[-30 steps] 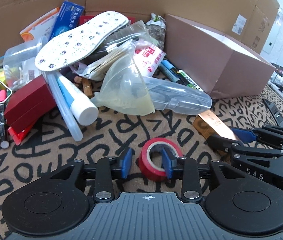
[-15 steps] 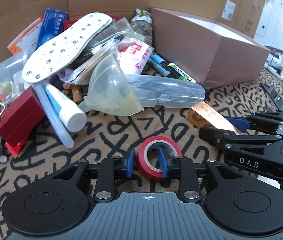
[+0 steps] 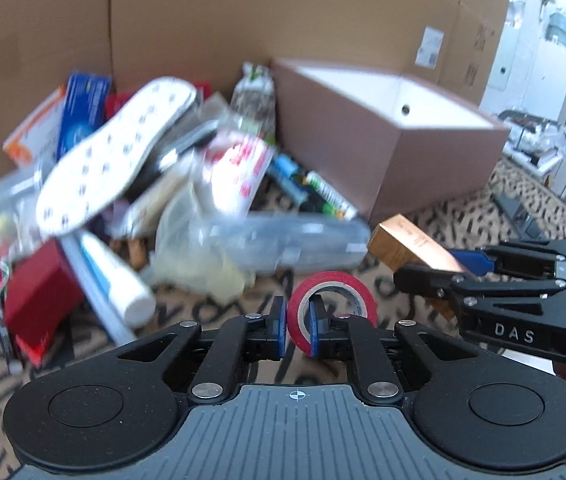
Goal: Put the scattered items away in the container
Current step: 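Lift the red tape and tan box and carry both over the open box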
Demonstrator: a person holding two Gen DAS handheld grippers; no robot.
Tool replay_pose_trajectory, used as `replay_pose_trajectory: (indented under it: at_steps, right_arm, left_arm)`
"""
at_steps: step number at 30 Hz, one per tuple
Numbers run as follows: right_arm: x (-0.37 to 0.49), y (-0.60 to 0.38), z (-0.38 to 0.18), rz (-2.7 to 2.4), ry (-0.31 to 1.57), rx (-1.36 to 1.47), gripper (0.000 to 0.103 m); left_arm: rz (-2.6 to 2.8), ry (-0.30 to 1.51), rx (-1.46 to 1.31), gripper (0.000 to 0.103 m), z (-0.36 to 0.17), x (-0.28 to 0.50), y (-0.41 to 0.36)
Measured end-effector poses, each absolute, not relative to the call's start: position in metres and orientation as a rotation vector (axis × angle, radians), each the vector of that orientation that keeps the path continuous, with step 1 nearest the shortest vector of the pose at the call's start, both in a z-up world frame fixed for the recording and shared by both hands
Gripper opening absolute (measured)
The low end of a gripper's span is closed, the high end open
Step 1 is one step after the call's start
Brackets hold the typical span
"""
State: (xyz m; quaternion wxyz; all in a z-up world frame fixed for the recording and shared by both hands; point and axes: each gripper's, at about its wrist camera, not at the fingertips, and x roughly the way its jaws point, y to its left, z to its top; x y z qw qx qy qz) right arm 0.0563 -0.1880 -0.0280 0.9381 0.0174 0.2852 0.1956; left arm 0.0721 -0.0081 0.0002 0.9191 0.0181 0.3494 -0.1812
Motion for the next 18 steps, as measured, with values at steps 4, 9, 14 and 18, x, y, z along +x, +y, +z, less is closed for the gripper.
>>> replay_pose_trajectory:
  at_steps: [4,9,14,18]
  right_arm:
    - [0.061,-0.201,-0.005,0.391,0.518,0.043,0.035]
    - [0.076,-0.221,0.034,0.357,0.415,0.030,0.035]
    - [0.107,-0.242,0.077,0.305,0.321,-0.018,0.035]
    - [0.150,-0.259,0.095,0.233,0.316,-0.033,0.035]
  left_arm:
    - [-0.399,0.658,0.042,0.007,0.030,0.094,-0.025]
    - [-0.431,0.582,0.048,0.007,0.067,0.122,-0.045]
    - [-0.463,0.505,0.054,0.007,0.104,0.149,-0.066]
    - [-0.469,0.497,0.062,0.007,0.121,0.191,-0.093]
